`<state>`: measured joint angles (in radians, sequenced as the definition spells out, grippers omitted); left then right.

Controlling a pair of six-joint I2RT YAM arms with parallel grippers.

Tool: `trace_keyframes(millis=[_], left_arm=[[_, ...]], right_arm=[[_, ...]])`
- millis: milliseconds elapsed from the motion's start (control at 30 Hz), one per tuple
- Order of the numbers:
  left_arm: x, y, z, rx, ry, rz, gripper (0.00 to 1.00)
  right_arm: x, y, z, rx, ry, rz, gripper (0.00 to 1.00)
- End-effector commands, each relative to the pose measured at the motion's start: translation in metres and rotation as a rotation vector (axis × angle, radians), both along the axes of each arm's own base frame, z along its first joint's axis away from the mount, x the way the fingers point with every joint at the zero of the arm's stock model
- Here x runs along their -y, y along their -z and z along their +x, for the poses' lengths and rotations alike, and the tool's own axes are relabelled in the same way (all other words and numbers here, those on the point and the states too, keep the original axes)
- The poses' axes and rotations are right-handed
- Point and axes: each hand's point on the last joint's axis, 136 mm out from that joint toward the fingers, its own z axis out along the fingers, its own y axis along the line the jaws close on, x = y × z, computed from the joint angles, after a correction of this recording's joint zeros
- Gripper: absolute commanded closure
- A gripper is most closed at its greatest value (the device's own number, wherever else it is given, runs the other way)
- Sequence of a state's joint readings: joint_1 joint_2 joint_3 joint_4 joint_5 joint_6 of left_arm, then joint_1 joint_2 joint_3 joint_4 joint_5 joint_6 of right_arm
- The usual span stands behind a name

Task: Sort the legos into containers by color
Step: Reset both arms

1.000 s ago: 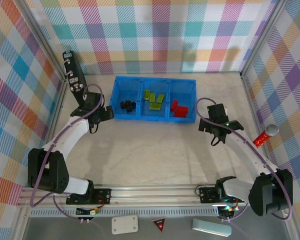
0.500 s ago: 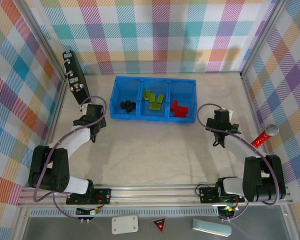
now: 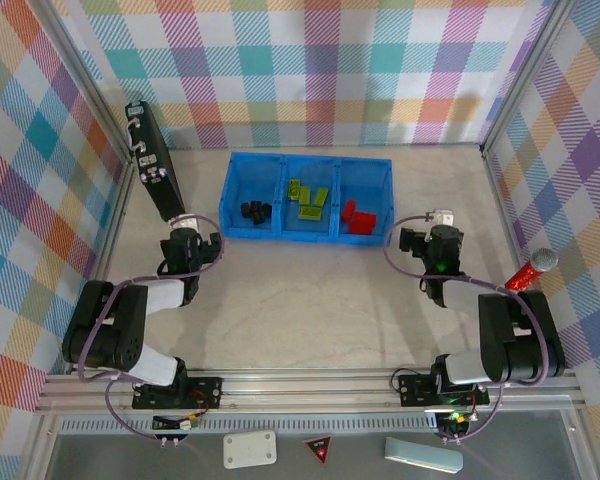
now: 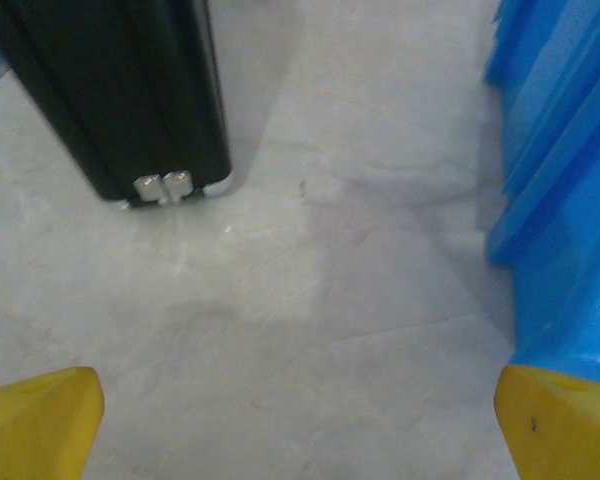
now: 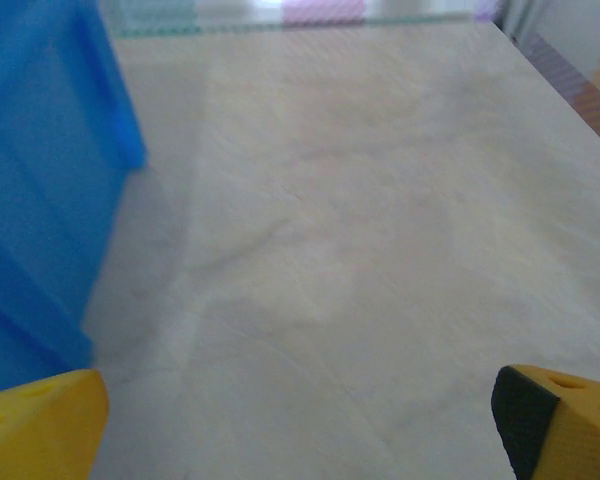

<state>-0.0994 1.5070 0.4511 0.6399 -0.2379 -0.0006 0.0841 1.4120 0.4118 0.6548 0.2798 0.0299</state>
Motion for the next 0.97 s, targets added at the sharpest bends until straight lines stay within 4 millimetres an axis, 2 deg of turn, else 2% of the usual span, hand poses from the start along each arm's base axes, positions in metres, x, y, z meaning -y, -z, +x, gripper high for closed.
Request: trace_keyframes(millis=[0,167,933], left_arm=[[0.013,-0.007,0.010,0.095,0.106,-0.046,0.00],[0.017,-0.004,0.012,0.092,0.142,-0.054,0.00],[0.018,-0.003,0.011,0.089,0.138,-0.044,0.00]], right_arm=[[-0.012,-0.007,0.008,0.098,-0.079,0.017,0.01],[-0.012,0.007,0.012,0.069,-0.090,0.032,0.01],[-0.013,0.005,0.013,0.071,-0.108,0.046,0.01]])
